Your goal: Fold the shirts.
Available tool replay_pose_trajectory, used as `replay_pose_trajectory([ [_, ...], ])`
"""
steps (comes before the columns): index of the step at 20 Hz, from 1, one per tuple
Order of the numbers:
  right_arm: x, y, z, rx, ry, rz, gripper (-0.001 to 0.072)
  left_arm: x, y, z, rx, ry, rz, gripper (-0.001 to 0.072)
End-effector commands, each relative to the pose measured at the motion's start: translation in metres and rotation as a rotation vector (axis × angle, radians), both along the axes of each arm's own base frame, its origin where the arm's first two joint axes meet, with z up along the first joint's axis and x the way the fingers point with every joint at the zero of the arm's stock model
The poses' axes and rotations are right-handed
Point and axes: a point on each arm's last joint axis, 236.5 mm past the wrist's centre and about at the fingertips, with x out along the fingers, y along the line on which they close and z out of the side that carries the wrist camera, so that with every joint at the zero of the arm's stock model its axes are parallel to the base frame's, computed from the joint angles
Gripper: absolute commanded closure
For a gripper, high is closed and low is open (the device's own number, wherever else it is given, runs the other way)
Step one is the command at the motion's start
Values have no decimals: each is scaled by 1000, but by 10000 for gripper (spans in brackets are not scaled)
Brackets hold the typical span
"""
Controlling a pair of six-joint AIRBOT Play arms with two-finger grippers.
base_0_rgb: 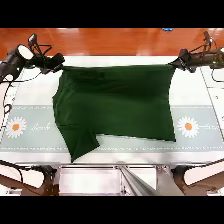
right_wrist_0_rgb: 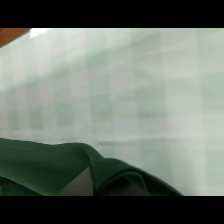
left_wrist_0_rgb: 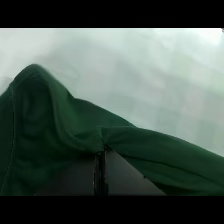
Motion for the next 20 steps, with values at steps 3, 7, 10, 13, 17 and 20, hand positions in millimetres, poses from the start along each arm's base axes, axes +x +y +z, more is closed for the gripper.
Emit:
replay_pose_trajectory([
  [3,-41,13,-31,-25,172,188,686,-64,-26,-25,-64,196,-333,690],
  [7,-87,2,-74,-104,367,241,686,-110,-19,-51,-88,371,-390,690],
  [10,-99,9,-94,-92,409,240,686,-118,-19,-59,-104,410,-394,690],
  [13,-103,13,-102,-97,426,249,685,-119,-17,-61,-106,417,-392,690],
  [17,-109,17,-104,-97,448,269,685,-119,-15,-68,-90,400,-428,690],
  [20,-112,14,-108,-110,496,231,299,-124,-16,-71,-118,449,-386,505],
])
